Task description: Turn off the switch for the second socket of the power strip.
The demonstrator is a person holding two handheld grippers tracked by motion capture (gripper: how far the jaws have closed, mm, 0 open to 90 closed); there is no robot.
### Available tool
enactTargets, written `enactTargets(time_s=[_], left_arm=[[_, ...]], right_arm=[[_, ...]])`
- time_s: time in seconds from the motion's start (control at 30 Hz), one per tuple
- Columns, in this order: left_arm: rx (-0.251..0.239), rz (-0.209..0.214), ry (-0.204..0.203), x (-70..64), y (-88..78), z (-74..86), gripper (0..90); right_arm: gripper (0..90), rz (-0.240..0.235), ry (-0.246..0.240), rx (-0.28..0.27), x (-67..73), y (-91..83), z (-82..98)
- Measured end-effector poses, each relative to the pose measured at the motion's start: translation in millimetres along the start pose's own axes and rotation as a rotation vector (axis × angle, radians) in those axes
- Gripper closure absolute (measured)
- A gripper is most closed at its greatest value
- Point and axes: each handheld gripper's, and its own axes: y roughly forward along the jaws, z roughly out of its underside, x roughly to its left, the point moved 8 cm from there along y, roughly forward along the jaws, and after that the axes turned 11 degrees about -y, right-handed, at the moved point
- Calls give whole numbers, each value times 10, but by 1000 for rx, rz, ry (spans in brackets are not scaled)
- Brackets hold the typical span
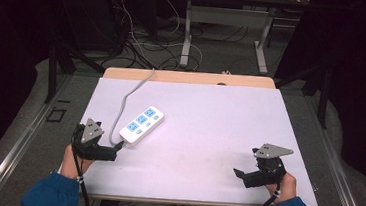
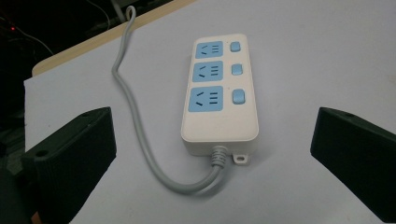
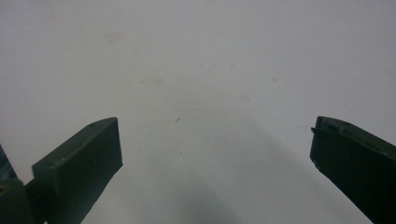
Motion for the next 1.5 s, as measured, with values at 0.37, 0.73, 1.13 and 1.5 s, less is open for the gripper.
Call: enactTargets(time_s=[0.37, 0.73, 1.13, 1.5], left_arm=[[-6, 3, -12, 29, 128, -107, 0], [-3, 7, -30, 61, 233, -181, 0], [0, 16, -50, 69, 387, -268, 0], [11, 35, -72, 64, 508, -323, 0]], right_arm=[[14, -2, -1, 2, 1, 3, 2], [14, 0, 2, 1, 4, 2, 1], [14, -5, 3, 5, 7, 1, 4], [14, -4, 5, -4, 8, 10, -1]])
